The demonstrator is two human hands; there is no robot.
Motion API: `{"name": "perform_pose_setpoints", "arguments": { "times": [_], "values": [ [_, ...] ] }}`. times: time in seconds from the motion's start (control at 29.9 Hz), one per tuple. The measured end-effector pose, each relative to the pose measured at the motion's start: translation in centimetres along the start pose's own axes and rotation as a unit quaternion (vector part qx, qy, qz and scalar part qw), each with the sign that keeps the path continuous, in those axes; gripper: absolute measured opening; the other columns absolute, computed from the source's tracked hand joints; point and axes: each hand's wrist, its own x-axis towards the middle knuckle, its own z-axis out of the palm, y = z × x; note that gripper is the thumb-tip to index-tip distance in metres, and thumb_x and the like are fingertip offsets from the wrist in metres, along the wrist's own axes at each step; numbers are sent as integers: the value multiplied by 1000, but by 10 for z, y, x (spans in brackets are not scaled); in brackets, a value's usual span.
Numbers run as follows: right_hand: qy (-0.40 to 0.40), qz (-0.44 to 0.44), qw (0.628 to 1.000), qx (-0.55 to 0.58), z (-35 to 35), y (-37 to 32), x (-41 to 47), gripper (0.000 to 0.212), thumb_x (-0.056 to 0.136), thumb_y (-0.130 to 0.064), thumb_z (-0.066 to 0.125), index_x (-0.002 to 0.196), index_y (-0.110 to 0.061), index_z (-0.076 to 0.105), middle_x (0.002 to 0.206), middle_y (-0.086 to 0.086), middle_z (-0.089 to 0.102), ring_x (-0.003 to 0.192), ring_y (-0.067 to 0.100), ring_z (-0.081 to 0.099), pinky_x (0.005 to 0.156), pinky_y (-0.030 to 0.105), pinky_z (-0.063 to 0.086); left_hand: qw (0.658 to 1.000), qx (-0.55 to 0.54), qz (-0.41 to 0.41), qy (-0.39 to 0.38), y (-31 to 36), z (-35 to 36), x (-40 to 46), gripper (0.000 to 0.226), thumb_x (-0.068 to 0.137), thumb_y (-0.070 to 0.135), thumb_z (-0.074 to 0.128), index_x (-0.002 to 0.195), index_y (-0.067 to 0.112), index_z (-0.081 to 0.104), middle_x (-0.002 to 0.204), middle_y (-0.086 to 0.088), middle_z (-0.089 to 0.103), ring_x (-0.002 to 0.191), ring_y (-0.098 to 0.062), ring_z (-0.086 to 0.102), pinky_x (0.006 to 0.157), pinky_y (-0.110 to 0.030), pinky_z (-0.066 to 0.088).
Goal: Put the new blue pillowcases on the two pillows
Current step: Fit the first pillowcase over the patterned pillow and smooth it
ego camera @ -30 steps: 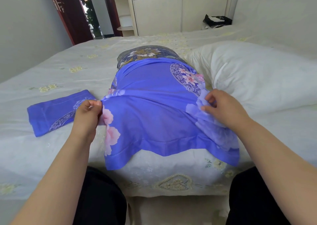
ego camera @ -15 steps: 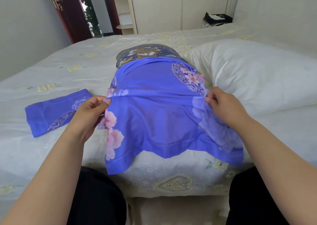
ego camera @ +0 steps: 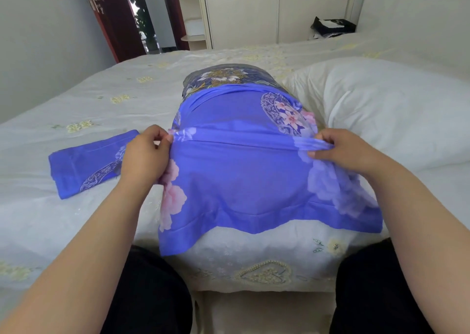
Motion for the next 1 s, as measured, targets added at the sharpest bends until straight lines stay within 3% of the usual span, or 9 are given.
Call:
{"name": "perform_pose_setpoints", "arguments": {
  "times": [0.13,0.23,0.37,0.5,0.63,0.7,0.83,0.93,1.0],
  "values": [
    [260,33,958,-119,10,-2,12,22,86,-27,63,70,-13,58,70,11,56,71,30,52,60,33,37,998,27,48,29,5,12,4,17,94,32,49,85,20,55,73,1,60,69,-30,59,64,-39,51],
    [302,94,933,-173,10,4,21,28,91,-34,53,89,-8,65,89,19,63,86,38,56,70,38,41,984,-152,-37,-83,12,21,8,19,94,27,53,75,23,55,60,3,58,53,-21,53,60,-34,48],
    [251,97,963,1,4,16,34,26,91,-19,51,66,-15,57,70,11,56,69,25,51,58,25,37,894,-365,-117,-234,22,22,2,23,97,17,48,76,17,57,61,-1,58,53,-13,54,57,-27,44],
    [78,95,940,318,-2,11,31,21,86,-5,57,73,-12,72,68,0,70,62,11,64,58,16,51,936,-191,-127,-266,4,16,8,24,93,45,50,95,22,59,85,0,54,73,-11,51,66,-24,41],
    [-119,188,882,415,0,8,24,21,84,-18,59,96,-5,72,92,9,73,81,21,70,75,28,58,883,-187,-85,-421,-29,-2,16,53,53,63,80,77,19,60,78,5,50,74,-4,45,63,-17,38],
    [-146,165,884,412,1,6,26,29,75,-23,71,100,-8,73,97,9,73,85,21,69,82,31,56,919,-137,-52,-366,-35,-4,19,36,61,47,83,64,22,57,63,4,46,60,-6,40,57,-24,33],
    [-158,69,936,308,3,5,32,27,65,-25,74,87,-10,73,83,2,72,72,11,67,68,24,54,993,-78,-46,-71,-27,11,16,24,90,26,62,67,17,58,50,4,52,43,-11,43,51,-23,41],
    [-35,30,986,160,18,2,37,20,84,-15,68,95,1,68,83,10,64,76,16,54,73,31,43,975,-176,-124,-55,-20,22,17,33,93,26,54,62,18,59,50,2,55,44,-12,48,52,-27,44],
    [81,-17,996,26,33,-1,39,21,88,-17,65,92,4,66,80,18,61,73,17,50,67,30,37,923,-322,-177,-115,-12,27,17,21,91,19,55,75,17,69,69,-1,68,64,-17,61,64,-30,50]
  ]
}}
